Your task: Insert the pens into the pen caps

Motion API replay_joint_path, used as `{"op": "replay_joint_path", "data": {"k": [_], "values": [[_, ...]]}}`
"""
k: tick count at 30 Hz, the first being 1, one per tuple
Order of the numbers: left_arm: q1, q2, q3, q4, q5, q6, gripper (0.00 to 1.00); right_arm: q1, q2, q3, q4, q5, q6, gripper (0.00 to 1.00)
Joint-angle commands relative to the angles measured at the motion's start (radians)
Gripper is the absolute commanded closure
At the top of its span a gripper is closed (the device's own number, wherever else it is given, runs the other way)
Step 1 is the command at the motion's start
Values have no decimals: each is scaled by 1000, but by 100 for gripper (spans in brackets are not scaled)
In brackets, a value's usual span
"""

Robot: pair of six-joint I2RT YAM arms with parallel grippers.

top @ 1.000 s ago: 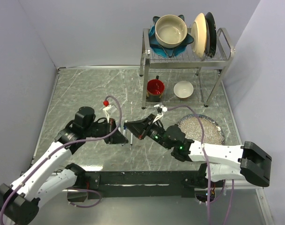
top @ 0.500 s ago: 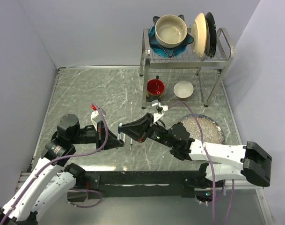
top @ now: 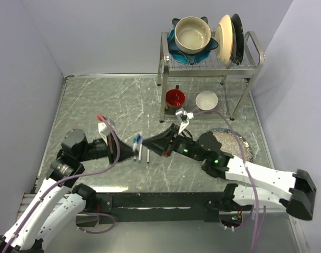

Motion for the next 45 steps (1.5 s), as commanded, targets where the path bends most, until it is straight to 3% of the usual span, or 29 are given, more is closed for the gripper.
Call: {"op": "replay_joint_path", "data": {"k": [1, 6, 9, 13, 28, 34, 35, 36, 38, 43, 45], "values": [[71, 18, 42, 240, -356, -22, 99, -42, -159, -56, -352, -223, 42, 66], [71, 32, 9, 162, -414, -64, 99, -78, -296, -18, -579, -65, -67, 45], [71, 51, -31, 124, -488, -122, 99, -79, -367, -27, -638, -3, -102, 43], [71, 189, -45, -19, -739, -173, 99, -82, -405, -39, -675, 37, -113, 41], [55, 616, -191, 143, -816, -249, 98, -87, -462, -67, -738, 61, -142, 37], [42, 702, -186, 127, -864, -272, 82, -90, -465, -67, -744, 61, -139, 37], [42, 699, -188, 125, -861, -282, 70, -88, -466, -67, -750, 63, -136, 37], [41, 693, -188, 122, -859, -288, 66, -88, -463, -65, -753, 64, -134, 37], [39, 656, -182, 98, -853, -295, 57, -88, -463, -59, -768, 68, -133, 37], [36, 489, -131, 4, -875, -306, 48, -88, -470, -47, -801, 120, -130, 35], [36, 393, -101, -14, -859, -289, 33, -88, -470, -41, -817, 144, -125, 29]]}}
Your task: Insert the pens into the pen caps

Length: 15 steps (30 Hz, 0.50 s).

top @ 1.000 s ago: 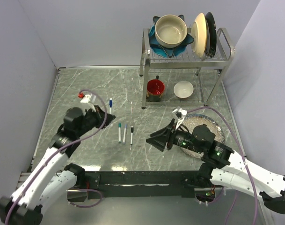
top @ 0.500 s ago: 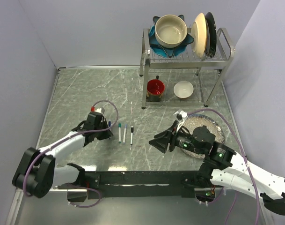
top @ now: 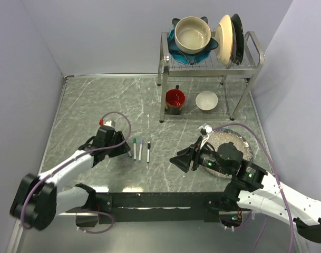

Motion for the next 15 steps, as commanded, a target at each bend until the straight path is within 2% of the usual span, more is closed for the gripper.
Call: {"op": "replay_joint_path", "data": {"k": [1, 3, 4, 7, 12, 15], "values": [[-5, -186, 95, -46, 6, 23, 19, -5, -11, 32, -26, 73, -2, 25], [-5, -282, 127, -40, 65, 39, 10, -6, -11, 38, -36, 110, -1, 16], [-5, -312, 136, -37, 89, 54, 1, -5, -13, 48, -39, 120, -1, 10], [-5, -407, 178, -20, 180, 83, 1, -5, -8, 78, -55, 171, -1, 0], [-5, -510, 216, 12, 356, 126, 1, -5, 23, 170, -166, 367, 24, 0], [-5, -560, 192, 43, 390, 155, 1, -5, 40, 224, -206, 446, 55, 0]]}}
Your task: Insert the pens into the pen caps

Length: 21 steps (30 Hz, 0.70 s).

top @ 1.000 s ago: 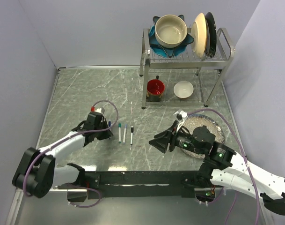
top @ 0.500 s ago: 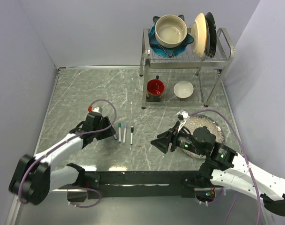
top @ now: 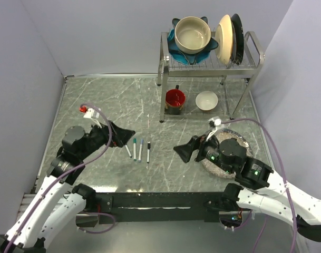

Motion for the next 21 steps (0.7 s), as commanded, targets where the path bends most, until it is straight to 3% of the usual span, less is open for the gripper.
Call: {"op": "replay_joint_path", "data": {"k": [1, 5, 11, 21], "values": [[-3, -63, -4, 55, 125, 66, 1, -5, 13, 100, -52, 206, 38, 0], [-3, -109, -32, 114, 176, 62, 1, -5, 8, 91, 13, 193, 28, 0], [-3, -138, -29, 78, 179, 75, 1, -5, 5, 53, 107, 148, 45, 0], [-3, -183, -49, 76, 179, 60, 1, -5, 48, 82, 98, 130, 55, 0]]}}
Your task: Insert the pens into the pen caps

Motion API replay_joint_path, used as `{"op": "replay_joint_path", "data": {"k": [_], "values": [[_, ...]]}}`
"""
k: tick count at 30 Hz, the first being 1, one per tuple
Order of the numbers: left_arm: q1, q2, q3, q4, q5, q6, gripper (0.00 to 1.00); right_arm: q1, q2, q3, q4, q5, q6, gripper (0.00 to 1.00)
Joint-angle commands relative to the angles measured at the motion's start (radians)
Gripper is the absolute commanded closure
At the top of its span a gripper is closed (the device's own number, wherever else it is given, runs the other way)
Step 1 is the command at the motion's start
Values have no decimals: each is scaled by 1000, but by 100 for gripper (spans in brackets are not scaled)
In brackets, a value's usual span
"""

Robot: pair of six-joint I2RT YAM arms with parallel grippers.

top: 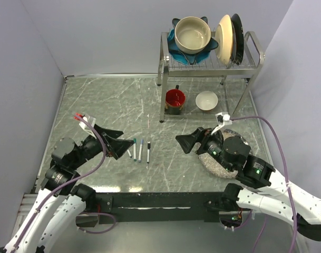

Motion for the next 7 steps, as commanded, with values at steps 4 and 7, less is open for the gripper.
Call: {"op": "replay_joint_path", "data": {"k": [4, 7], "values": [[-1, -13, 0, 19, 22, 10, 1, -5, -4, 13, 54, -13, 7, 0], [0, -14, -2, 24, 22, 7, 1, -3, -14, 7, 63, -16, 5, 0]]}}
